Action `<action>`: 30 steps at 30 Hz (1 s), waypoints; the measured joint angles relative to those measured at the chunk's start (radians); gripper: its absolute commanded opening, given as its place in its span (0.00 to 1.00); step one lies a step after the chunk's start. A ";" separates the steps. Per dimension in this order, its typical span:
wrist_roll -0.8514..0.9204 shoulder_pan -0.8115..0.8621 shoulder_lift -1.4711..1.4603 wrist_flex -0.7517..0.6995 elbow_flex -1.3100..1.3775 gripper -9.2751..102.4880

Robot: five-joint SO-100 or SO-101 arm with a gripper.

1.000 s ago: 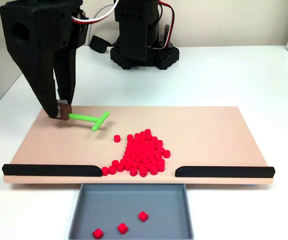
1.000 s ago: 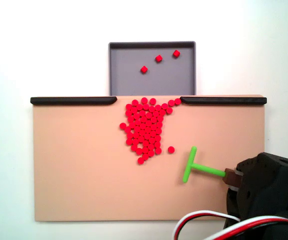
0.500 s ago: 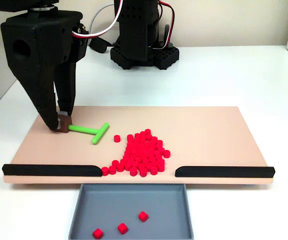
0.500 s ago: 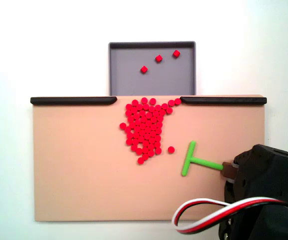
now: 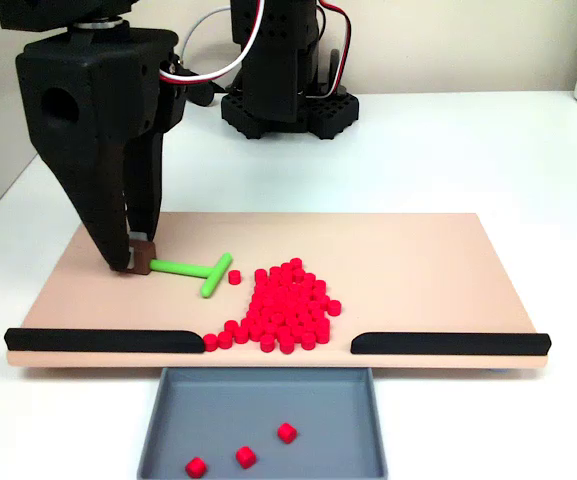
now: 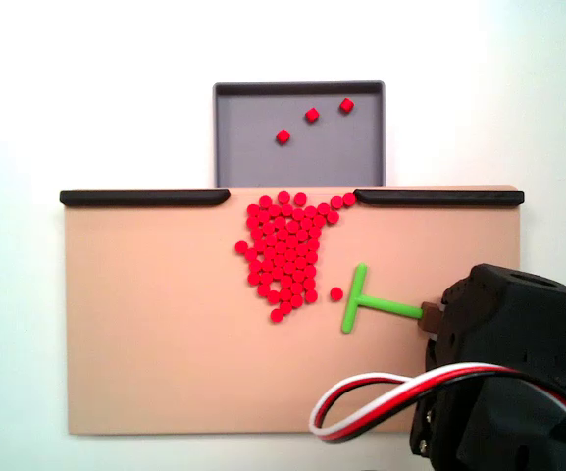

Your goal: Gather the right side granules

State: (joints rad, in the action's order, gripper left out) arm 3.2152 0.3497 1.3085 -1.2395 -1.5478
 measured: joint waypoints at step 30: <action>0.000 -0.077 0.000 -0.006 0.000 0.08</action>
State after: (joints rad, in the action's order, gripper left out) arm 3.2152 0.2730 1.3085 -1.2456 -1.5478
